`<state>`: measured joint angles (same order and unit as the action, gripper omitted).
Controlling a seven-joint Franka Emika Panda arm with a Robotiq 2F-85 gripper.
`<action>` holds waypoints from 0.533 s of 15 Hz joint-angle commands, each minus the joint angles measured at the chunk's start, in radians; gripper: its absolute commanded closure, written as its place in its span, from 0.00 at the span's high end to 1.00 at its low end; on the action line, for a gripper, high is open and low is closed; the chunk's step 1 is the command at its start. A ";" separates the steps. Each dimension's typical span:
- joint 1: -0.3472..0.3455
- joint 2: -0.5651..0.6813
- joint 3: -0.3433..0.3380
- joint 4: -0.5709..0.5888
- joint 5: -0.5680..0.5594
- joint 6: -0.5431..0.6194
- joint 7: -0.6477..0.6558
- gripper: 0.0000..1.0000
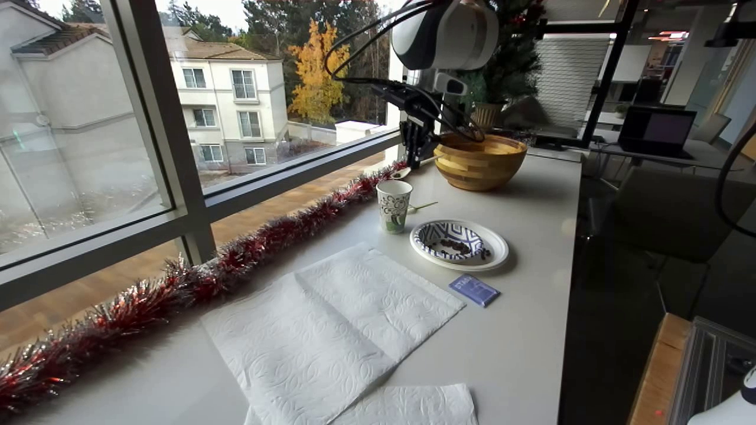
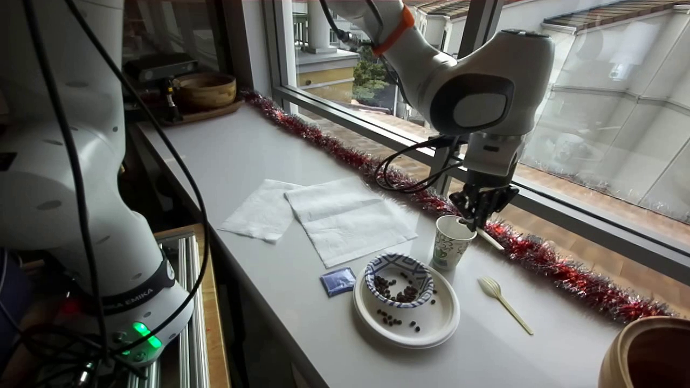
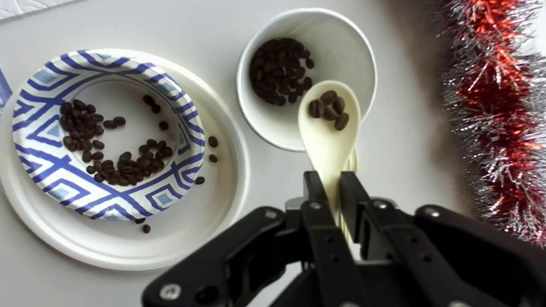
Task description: Take a scoop out of the bowl using the spoon and empty it into the cup then place the spoon back
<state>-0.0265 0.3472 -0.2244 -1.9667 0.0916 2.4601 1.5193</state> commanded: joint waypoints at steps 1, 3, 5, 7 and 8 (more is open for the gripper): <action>0.053 -0.027 -0.027 -0.049 -0.134 0.057 0.102 0.04; 0.076 -0.034 -0.036 -0.069 -0.205 0.071 0.144 0.04; 0.104 -0.036 -0.052 -0.087 -0.289 0.094 0.200 0.04; 0.128 -0.040 -0.069 -0.101 -0.372 0.113 0.258 0.04; 0.139 -0.044 -0.077 -0.107 -0.413 0.120 0.287 0.04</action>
<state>0.0699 0.3422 -0.2654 -2.0207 -0.2007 2.5365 1.7066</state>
